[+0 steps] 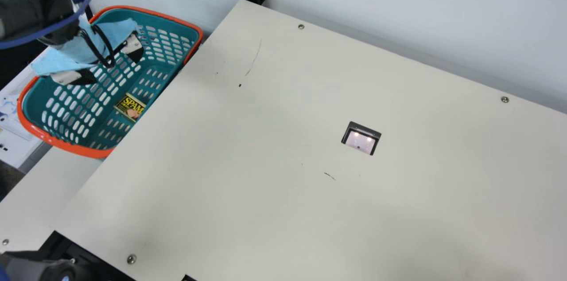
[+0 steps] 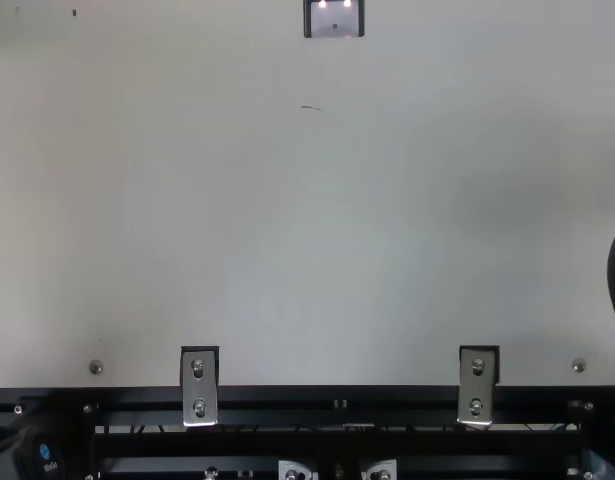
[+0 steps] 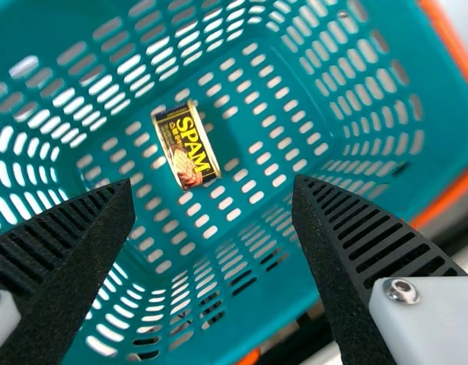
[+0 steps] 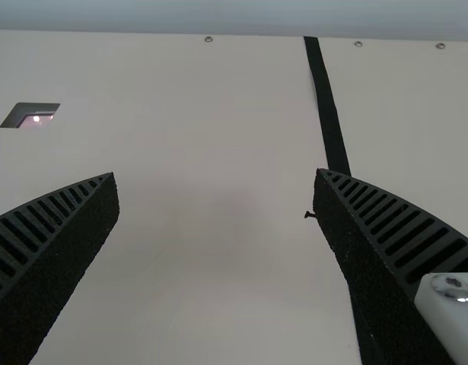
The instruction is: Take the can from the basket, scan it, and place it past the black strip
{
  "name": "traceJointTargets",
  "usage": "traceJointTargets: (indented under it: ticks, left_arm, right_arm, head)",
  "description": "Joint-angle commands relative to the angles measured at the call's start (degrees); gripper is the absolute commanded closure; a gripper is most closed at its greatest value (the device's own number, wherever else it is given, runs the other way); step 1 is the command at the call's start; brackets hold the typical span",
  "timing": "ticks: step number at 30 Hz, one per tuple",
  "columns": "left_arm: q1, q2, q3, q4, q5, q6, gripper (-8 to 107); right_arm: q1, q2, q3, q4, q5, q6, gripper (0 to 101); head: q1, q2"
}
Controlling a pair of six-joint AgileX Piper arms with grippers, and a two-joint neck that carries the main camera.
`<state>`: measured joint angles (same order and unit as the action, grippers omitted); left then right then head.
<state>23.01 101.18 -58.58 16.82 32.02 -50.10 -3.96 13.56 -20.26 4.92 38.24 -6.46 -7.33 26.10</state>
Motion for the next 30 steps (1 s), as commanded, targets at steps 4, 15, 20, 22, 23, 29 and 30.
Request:
traceJointTargets:
  ticks: [4,15,20,22,23,29,30]
  left_arm:
    - [1.4,5.8,-1.9,-1.4,-0.5,-1.4,9]
    - [5.9,14.9,-7.6,-9.8,1.3,4.4,9]
    - [7.7,18.3,-10.3,-11.9,2.5,6.6,9]
    - [8.2,19.5,-11.4,-12.7,3.1,7.4,9]
    - [8.4,20.2,-12.0,-13.1,3.4,7.7,9]
    - [9.3,23.7,-15.7,-14.3,5.2,8.7,9]
    - [9.4,24.2,-16.2,-14.2,5.4,8.7,9]
  right_arm:
    - [0.0,0.0,0.0,0.0,0.0,0.0,0]
    - [0.0,0.0,0.0,0.0,0.0,0.0,0]
    - [0.0,0.0,0.0,0.0,0.0,0.0,0]
    - [0.0,0.0,0.0,0.0,0.0,0.0,0]
    - [0.0,0.0,0.0,0.0,0.0,0.0,0]
    - [0.0,0.0,0.0,0.0,0.0,0.0,0]
    - [0.0,0.0,0.0,0.0,0.0,0.0,0]
  head:
    - [-2.8,0.9]
    - [-2.8,0.9]
    - [-2.8,0.9]
    - [-2.8,0.9]
    - [-2.8,0.9]
    - [-2.8,0.9]
    - [-2.8,0.9]
